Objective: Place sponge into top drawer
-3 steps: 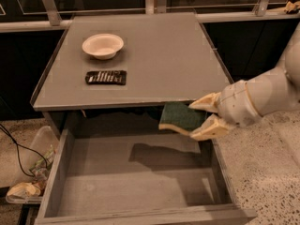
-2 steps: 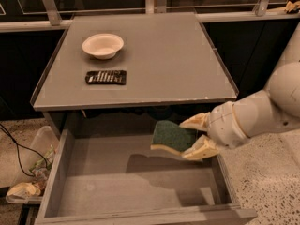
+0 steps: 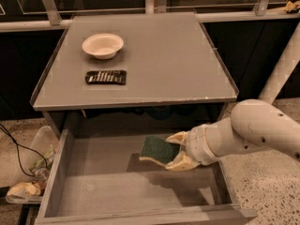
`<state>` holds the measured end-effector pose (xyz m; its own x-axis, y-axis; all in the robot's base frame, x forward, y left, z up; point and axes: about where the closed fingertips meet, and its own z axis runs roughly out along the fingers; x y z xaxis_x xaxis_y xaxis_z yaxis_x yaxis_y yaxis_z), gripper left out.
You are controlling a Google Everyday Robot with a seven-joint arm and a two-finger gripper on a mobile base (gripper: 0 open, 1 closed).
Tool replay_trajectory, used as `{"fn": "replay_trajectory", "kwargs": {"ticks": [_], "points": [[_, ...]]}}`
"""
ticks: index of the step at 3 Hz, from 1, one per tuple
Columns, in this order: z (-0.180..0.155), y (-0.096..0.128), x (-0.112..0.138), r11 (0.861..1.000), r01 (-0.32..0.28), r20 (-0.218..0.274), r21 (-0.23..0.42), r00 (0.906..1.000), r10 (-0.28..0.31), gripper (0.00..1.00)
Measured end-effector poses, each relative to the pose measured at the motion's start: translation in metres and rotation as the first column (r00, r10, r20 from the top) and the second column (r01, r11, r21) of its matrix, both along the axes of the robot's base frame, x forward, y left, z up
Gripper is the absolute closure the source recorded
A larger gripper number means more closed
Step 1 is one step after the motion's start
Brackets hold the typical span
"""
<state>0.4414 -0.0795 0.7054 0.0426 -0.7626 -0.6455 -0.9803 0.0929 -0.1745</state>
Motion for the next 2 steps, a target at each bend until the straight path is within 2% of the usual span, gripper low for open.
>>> {"fn": "replay_trajectory", "kwargs": {"ticks": [1, 2], "points": [[-0.036, 0.011, 0.021, 0.997, 0.075, 0.003, 0.022, 0.9972, -0.075, 1.00], [-0.067, 0.015, 0.030, 0.993, 0.112, -0.006, 0.022, 0.9937, -0.112, 1.00]]}}
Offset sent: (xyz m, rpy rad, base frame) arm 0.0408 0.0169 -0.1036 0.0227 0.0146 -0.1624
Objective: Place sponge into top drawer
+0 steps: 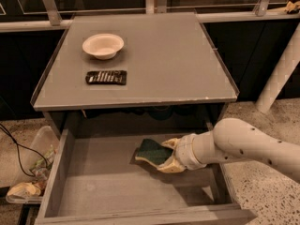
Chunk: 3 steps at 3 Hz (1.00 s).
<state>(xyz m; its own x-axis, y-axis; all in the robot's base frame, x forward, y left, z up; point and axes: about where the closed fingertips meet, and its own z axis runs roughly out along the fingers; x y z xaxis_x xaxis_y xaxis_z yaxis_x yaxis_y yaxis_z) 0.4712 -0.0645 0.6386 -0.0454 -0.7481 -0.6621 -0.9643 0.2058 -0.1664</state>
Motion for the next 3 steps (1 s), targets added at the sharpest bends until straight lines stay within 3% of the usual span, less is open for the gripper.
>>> {"fn": "replay_trajectory", "kwargs": {"ticks": [1, 3], "points": [[-0.0215, 0.0023, 0.0036, 1.000, 0.014, -0.015, -0.004, 0.9998, -0.014, 1.00], [-0.0219, 0.0026, 0.0040, 1.000, 0.014, -0.014, -0.004, 0.9998, -0.015, 0.59]]}}
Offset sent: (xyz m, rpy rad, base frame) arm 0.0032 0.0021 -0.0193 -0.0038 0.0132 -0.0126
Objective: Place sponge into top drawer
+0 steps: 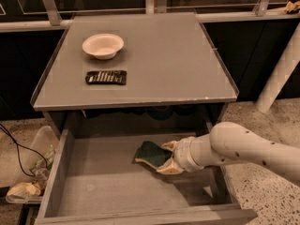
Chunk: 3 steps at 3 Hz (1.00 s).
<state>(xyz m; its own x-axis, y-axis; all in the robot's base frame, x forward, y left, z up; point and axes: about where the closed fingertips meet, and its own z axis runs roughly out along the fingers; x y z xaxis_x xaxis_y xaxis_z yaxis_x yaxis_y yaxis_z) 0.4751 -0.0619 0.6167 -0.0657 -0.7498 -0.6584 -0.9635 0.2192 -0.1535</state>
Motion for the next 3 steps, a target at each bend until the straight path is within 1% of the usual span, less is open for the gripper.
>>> {"fn": "replay_trajectory", "kwargs": {"ticks": [2, 3], "points": [[0.0000, 0.0000, 0.0000, 1.000, 0.000, 0.000, 0.000, 1.0000, 0.000, 0.13], [0.0000, 0.0001, 0.0000, 1.000, 0.000, 0.000, 0.000, 1.0000, 0.000, 0.00]]}}
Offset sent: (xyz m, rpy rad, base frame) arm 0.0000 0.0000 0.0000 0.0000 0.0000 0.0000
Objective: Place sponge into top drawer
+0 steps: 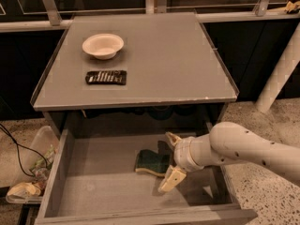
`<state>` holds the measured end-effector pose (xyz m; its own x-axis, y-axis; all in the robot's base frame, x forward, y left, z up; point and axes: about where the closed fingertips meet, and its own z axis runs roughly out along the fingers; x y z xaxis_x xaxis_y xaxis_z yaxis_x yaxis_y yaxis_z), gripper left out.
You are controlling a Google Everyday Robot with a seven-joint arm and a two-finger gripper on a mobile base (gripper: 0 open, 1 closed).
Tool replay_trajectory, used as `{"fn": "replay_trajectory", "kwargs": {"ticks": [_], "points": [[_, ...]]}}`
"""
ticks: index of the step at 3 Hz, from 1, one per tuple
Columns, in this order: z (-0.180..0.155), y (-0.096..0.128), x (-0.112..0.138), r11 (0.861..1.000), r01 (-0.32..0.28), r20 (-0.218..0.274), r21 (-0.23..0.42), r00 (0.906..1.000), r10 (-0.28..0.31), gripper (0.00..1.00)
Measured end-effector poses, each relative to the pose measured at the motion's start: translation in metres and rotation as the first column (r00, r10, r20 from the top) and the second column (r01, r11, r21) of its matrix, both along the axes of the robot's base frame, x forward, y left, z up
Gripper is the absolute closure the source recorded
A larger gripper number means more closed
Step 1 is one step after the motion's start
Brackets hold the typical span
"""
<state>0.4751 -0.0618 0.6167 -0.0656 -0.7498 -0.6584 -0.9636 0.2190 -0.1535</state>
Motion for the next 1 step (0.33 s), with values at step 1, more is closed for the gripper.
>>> {"fn": "replay_trajectory", "kwargs": {"ticks": [1], "points": [[0.0000, 0.0000, 0.0000, 1.000, 0.000, 0.000, 0.000, 1.0000, 0.000, 0.00]]}}
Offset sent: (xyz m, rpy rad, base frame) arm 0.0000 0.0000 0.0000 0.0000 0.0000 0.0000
